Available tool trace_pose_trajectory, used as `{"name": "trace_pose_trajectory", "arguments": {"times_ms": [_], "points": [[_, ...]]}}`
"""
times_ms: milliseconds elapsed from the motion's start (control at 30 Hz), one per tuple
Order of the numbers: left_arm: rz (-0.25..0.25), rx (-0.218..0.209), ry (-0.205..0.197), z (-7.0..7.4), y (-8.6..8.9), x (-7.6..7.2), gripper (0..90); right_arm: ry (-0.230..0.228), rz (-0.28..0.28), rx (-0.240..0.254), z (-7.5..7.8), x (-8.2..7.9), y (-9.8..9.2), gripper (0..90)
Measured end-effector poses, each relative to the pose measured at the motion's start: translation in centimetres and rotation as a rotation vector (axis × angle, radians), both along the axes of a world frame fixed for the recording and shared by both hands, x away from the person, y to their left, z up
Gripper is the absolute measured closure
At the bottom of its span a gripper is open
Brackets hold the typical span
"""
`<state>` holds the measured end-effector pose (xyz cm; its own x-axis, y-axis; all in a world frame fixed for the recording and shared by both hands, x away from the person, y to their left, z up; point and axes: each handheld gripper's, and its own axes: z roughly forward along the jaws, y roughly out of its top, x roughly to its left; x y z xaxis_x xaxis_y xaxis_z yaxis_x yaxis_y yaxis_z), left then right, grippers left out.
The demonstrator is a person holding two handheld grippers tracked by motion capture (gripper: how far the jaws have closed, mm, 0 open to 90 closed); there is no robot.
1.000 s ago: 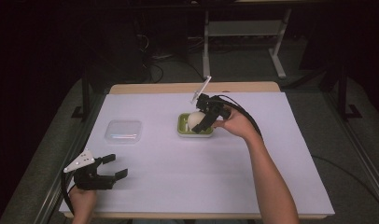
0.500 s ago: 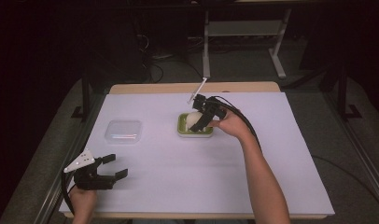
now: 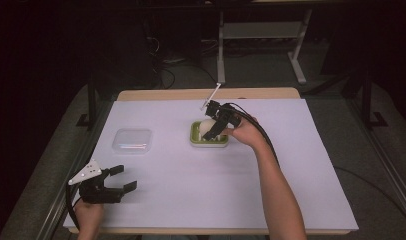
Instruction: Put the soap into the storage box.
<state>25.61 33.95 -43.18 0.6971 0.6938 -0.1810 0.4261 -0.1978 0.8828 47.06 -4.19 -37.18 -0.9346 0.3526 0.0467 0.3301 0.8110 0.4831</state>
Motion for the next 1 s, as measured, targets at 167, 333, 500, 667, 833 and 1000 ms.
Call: {"name": "trace_pose_trajectory", "arguments": {"times_ms": [167, 333, 500, 667, 833, 1000], "points": [[-0.001, 0.003, -0.001, 0.0, 0.0, 0.0, 13.1, 0.003, -0.015, -0.003, -0.3, 0.2, 0.0, 23.7], [-0.001, 0.003, -0.001, 0.0, 0.0, 0.0, 13.1, 0.006, -0.029, 0.0, -0.5, 0.4, 0.0, 23.7], [0.001, 0.001, -0.001, 0.0, 0.0, 0.0, 13.1, 0.01, -0.035, -0.004, -0.8, 0.6, 0.1, 23.7], [0.0, 0.001, 0.0, 0.0, 0.0, 0.0, 13.2, 0.007, -0.039, -0.006, -1.0, 0.8, 0.2, 23.7], [0.0, 0.0, -0.001, 0.0, 0.0, 0.0, 13.1, 0.009, -0.046, -0.004, -1.1, 0.9, 0.2, 23.7], [0.002, -0.003, 0.0, 0.0, 0.0, 0.0, 13.2, 0.01, -0.048, -0.017, -1.4, 1.0, 0.3, 23.7]]}}
